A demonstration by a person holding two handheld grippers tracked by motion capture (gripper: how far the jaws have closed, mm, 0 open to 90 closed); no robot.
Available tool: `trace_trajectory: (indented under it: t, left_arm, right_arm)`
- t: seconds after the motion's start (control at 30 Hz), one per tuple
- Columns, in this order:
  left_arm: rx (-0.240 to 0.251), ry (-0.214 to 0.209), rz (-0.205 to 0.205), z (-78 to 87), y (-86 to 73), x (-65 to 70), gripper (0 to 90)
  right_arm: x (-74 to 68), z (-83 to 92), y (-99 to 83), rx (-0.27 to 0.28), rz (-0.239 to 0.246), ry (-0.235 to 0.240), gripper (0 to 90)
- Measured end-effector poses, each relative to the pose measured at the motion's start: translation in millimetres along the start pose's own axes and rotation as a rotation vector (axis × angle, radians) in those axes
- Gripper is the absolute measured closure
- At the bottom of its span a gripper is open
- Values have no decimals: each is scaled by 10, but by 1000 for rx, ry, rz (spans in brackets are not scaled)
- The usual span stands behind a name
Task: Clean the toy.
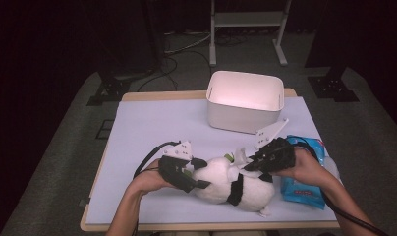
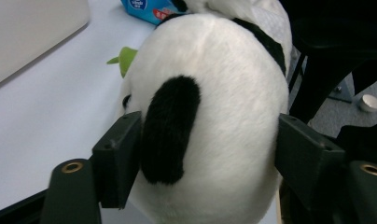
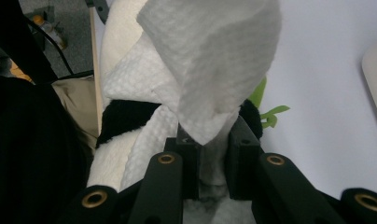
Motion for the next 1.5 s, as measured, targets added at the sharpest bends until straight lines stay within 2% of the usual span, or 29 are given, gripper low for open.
trace_trajectory:
  t: [0.13, 0.3, 0.37, 0.43, 0.5, 0.63, 0.67, 0.77, 0.83, 0.9, 1.03, 1.17, 1.3, 1.5]
  left_arm:
    - [11, -16, 24, -10, -6, -28, 210]
    - [-10, -51, 82, -92, -65, -87, 100]
    - [-1, -82, 98, -147, -86, -101, 90]
    - [5, -93, 104, -176, -88, -106, 91]
    - [13, -102, 100, -169, -84, -108, 141]
    - [41, -77, 103, -108, -65, -119, 304]
    - [44, -71, 102, -91, -48, -123, 316]
    - [51, -50, 86, -38, 34, -113, 324]
    - [56, -40, 56, -8, 108, -99, 328]
    - [36, -17, 26, 38, 188, -109, 331]
    - [46, 29, 17, 219, 311, -149, 337]
    - [20, 70, -15, 342, 410, -147, 338]
    - [24, 80, -18, 380, 462, -142, 339]
    - [16, 79, -41, 384, 574, -115, 341]
  right_arm:
    - [-43, 27, -47, -3, 9, -3, 773]
    - [-60, 87, -134, 5, 10, 0, 773]
    - [-63, 109, -180, 17, 0, 9, 773]
    - [-66, 122, -202, 20, -9, 9, 773]
    - [-60, 130, -210, 23, -13, 4, 773]
    - [-47, 133, -178, 27, -7, -9, 774]
    - [-43, 134, -158, 28, -5, -15, 775]
    - [-14, 144, -93, 43, 5, -22, 779]
    - [0, 152, -43, 56, 1, -25, 782]
    - [17, 132, 21, 59, 11, -27, 786]
    - [64, 135, 124, 91, 19, -32, 789]
    - [96, 166, 219, 139, 20, -18, 789]
    - [81, 212, 337, 176, 35, -14, 789]
    - [55, 304, 497, 201, 62, -15, 789]
Point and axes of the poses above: each handheld gripper's, and its own axes: z roughly backward along the jaws, y roughly out of its top, x roughly to its right, the point moved 3 cm from there along -z, roughly forward along the jaws, and after that the axes turned 11 degrees about y, right-handed, at the moved point
